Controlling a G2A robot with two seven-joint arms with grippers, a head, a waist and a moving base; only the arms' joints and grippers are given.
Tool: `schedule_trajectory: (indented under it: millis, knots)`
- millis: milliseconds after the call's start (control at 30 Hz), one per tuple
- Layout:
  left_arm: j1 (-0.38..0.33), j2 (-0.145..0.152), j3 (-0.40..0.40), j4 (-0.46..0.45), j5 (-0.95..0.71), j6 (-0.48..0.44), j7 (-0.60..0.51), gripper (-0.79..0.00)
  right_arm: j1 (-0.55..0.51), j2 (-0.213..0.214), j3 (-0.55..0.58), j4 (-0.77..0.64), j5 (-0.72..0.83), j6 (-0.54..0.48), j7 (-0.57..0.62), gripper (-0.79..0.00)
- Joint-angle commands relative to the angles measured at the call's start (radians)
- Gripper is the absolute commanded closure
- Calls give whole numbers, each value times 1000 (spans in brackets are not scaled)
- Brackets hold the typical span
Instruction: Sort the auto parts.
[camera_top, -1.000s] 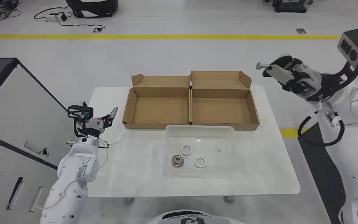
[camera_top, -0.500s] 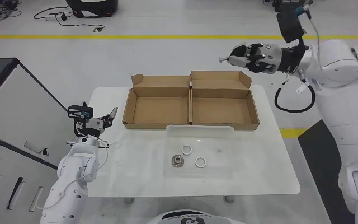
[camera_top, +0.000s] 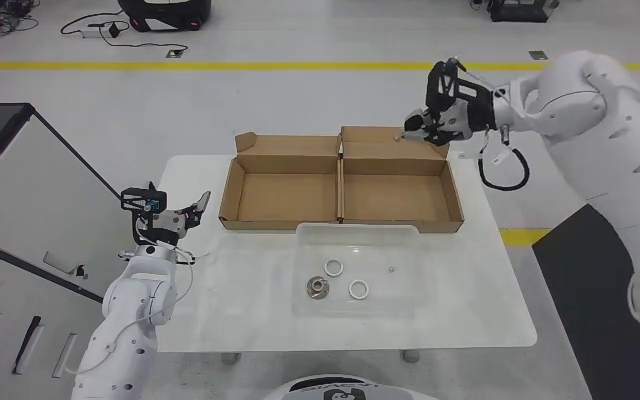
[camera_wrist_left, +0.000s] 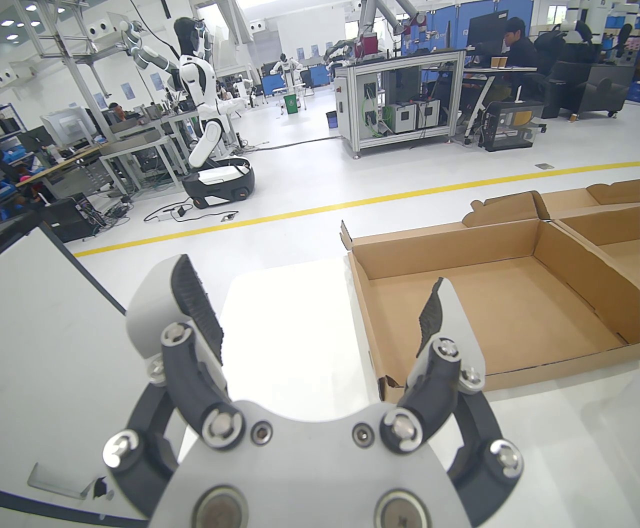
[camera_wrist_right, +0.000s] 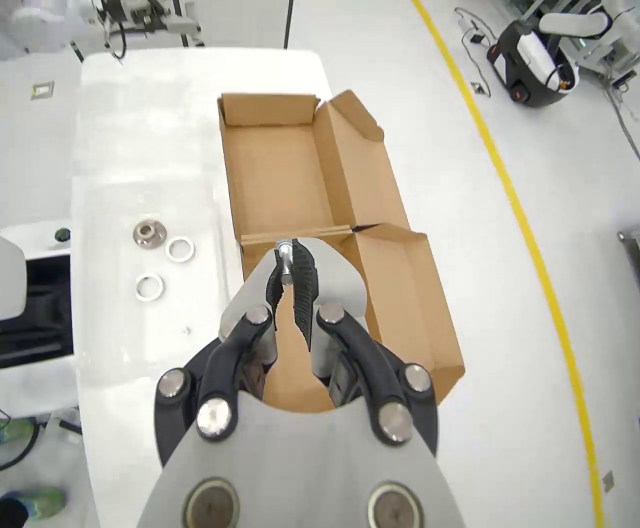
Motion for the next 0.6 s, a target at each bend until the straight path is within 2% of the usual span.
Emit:
schedule_trajectory:
  millis: [0,233,400,567]
  knots:
    - [0,0,0,0,0,0,0,-785,48,1,-83,34,-24,-14,-14,0]
    - [0,0,0,0,0,0,0,-785,203,-27,-339,133,-45,-31,-31,0]
    - [0,0,0,0,0,0,0,-785,292,-69,-475,188,52,-31,-31,0]
    - [0,0,0,0,0,0,0,-785,282,-118,-480,250,-24,-27,-27,0]
